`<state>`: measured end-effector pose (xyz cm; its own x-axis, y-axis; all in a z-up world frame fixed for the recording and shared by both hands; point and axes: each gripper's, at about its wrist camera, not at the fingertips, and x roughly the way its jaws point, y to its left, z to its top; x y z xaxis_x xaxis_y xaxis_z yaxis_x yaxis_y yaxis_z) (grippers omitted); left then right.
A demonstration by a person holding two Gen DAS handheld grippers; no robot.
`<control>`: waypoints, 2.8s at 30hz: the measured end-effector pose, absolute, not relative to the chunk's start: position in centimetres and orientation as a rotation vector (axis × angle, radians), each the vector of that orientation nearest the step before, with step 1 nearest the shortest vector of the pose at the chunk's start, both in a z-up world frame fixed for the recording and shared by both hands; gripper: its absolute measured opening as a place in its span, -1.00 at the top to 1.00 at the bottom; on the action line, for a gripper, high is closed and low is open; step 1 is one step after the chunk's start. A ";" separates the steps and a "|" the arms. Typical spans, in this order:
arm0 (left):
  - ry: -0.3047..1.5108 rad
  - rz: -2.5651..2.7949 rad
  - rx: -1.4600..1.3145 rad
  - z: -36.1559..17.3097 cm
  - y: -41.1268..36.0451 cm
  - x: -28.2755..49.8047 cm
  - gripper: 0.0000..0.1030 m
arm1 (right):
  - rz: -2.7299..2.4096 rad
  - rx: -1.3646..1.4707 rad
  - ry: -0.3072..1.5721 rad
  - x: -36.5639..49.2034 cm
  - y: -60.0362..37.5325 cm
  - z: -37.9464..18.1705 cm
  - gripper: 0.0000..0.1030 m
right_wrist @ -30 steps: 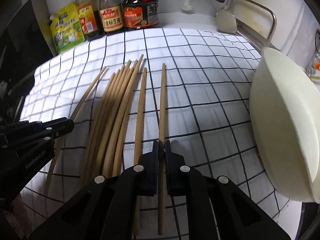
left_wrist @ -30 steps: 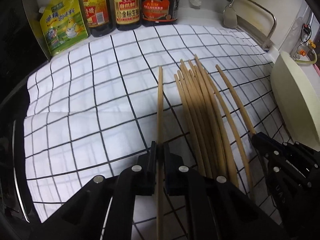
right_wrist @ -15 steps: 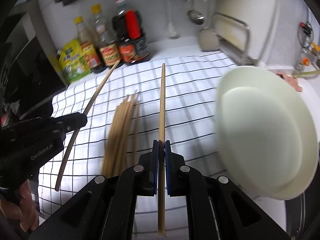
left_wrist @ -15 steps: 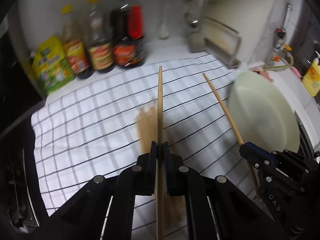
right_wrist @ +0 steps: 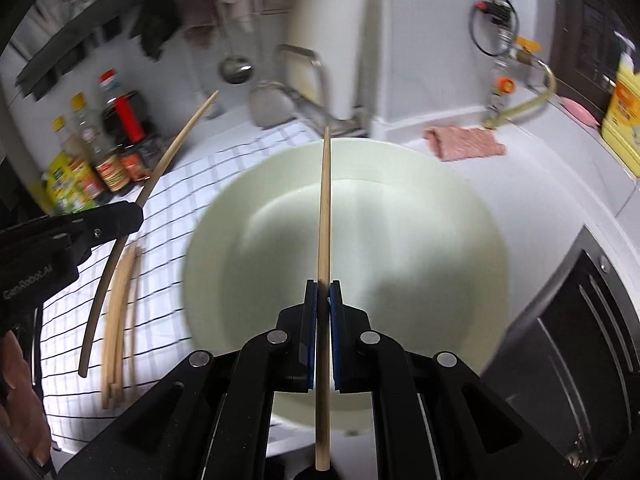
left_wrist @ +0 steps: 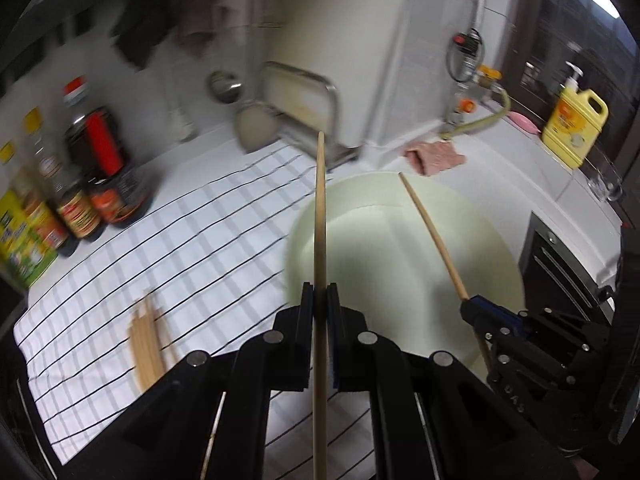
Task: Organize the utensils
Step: 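Lift the held chopsticks with both tools and carry them over the white basin, then open the right tool to drop its chopstick while the left tool releases its own, then move both open tools back to the chopstick bundle on the cloth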
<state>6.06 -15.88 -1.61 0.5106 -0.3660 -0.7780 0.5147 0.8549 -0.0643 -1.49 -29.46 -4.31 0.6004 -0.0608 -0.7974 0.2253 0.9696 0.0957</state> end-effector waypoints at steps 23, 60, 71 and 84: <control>1.082 -0.503 0.232 -9.3 -25.5 9.2 0.86 | -0.093 0.267 1.022 2.1 -36.5 -9.8 0.88; 1.027 -0.429 0.232 -6.1 -20.3 7.0 -0.28 | -0.141 0.254 0.972 -1.0 -34.5 -7.1 0.63; 0.986 -0.395 0.213 -4.2 -15.3 6.1 -0.32 | -0.124 0.220 0.945 -2.0 -30.3 -5.2 0.53; 0.971 -0.314 0.158 -3.4 -7.5 5.8 -0.32 | -0.047 0.144 0.948 -0.8 -23.6 -4.4 0.49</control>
<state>5.83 -7.48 -3.44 0.5240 -0.1912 -0.8300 0.3313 0.9435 -0.0081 -0.75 -23.55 -4.38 0.5830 0.0233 -0.8122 0.1031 0.9894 0.1024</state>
